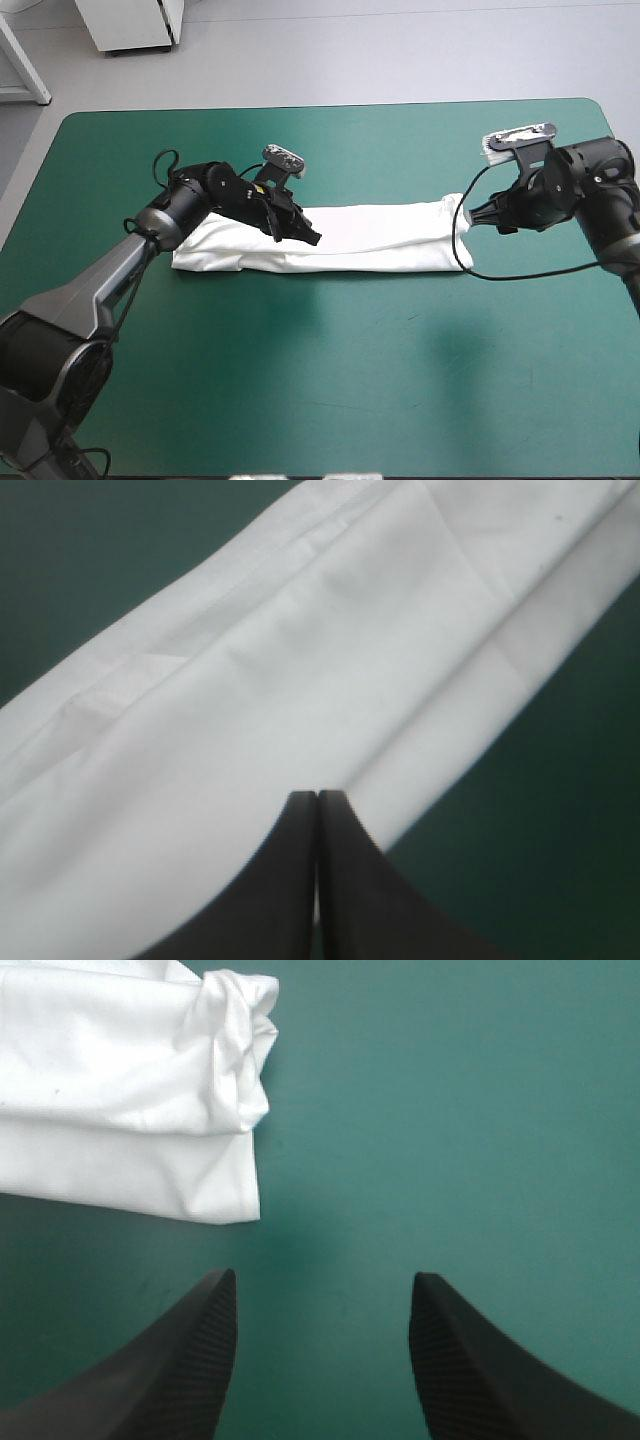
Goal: Fold the cloth
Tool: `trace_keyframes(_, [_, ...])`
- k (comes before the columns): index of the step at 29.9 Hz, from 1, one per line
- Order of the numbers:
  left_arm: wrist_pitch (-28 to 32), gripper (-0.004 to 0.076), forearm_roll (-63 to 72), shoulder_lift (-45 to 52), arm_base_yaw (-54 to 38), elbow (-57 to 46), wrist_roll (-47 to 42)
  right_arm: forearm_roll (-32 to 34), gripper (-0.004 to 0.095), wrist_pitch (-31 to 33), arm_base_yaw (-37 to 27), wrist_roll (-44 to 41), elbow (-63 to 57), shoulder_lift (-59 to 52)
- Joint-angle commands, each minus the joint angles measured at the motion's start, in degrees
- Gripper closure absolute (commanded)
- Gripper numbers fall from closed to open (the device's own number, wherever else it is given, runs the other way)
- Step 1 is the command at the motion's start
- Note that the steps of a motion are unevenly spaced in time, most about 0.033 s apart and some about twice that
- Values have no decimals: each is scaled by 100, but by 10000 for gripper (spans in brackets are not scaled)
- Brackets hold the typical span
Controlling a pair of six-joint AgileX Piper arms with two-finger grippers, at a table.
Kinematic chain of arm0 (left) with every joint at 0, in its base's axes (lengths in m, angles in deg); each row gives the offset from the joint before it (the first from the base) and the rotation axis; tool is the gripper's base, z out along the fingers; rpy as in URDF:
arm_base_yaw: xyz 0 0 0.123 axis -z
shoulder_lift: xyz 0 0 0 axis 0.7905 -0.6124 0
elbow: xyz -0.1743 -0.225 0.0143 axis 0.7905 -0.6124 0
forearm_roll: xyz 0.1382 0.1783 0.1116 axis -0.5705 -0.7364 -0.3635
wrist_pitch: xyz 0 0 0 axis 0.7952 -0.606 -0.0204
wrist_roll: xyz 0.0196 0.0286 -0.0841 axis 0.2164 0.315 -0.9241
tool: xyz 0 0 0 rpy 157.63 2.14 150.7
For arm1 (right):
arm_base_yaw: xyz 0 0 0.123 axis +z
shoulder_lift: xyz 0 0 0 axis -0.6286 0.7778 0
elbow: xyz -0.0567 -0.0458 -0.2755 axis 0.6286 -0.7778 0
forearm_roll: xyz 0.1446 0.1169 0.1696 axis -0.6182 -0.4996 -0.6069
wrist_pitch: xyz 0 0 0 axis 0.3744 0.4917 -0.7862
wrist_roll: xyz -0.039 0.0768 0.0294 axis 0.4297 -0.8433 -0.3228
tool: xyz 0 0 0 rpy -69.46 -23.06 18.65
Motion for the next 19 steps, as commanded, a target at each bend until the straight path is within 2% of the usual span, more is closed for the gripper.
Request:
trace_keyframes(1, [224, 733, 239, -136, 139, 431, 25, -489, 408, -377, -299, 256, 327, 193])
trace_keyframes(5, [198, 733, 225, -692, 181, 743, 3, -1413, 408, -430, -733, 621, 554, 599])
trace_keyframes(8, [185, 733, 211, -1019, 181, 938, 1, -1867, 407, -419, -893, 942, 602, 827])
trace_keyframes(19, [11, 733, 150, -1594, 181, 1216, -68, -2251, 335, -385, -905, 1358, 612, 1730])
